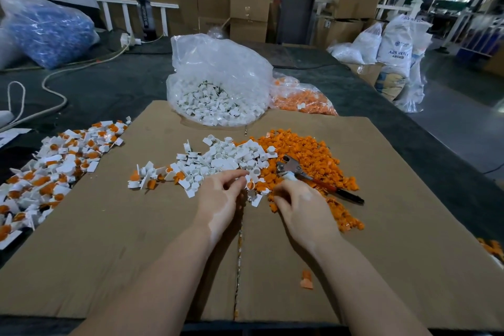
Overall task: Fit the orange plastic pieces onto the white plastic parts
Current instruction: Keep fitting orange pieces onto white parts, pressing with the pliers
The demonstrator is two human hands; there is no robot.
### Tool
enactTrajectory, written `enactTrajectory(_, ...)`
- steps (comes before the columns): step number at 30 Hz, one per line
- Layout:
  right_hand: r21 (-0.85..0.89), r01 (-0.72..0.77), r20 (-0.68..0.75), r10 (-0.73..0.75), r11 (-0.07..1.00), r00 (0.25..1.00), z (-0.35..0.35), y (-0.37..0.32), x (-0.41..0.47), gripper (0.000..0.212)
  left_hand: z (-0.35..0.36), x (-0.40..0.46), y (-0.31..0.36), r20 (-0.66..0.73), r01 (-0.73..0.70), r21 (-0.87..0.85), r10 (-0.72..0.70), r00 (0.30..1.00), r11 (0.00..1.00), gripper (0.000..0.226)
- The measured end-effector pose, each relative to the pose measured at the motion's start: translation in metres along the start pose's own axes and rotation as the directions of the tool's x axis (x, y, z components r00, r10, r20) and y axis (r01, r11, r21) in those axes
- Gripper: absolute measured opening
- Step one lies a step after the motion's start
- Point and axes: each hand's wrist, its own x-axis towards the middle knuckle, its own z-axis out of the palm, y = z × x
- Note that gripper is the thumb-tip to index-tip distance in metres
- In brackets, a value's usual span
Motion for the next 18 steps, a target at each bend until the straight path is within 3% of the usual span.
enactTrajectory(5,0.155,0.218,-0.15,-0.195,0.963,0.969,0.017,-0.012,0.001,0.033,0.0,0.0,0.001,0.081,-0.039,0.089,0.032,0.996,0.995,0.02)
enactTrajectory(7,0.157,0.265,-0.189,-0.234,0.951,0.954,0.021,-0.012,0.001,0.029,-0.001,-0.001,0.0,0.116,-0.061,0.093,0.05,0.992,0.994,0.02)
enactTrajectory(12,0.181,0.232,-0.237,-0.187,0.956,0.954,0.022,-0.01,0.002,0.007,-0.004,-0.004,-0.001,0.165,-0.03,0.065,0.019,0.986,0.997,0.026)
enactTrajectory(18,0.224,0.212,-0.236,-0.158,0.951,0.959,0.022,-0.01,0.001,0.004,-0.001,-0.006,-0.003,0.184,-0.152,0.147,0.124,0.975,0.978,0.037)
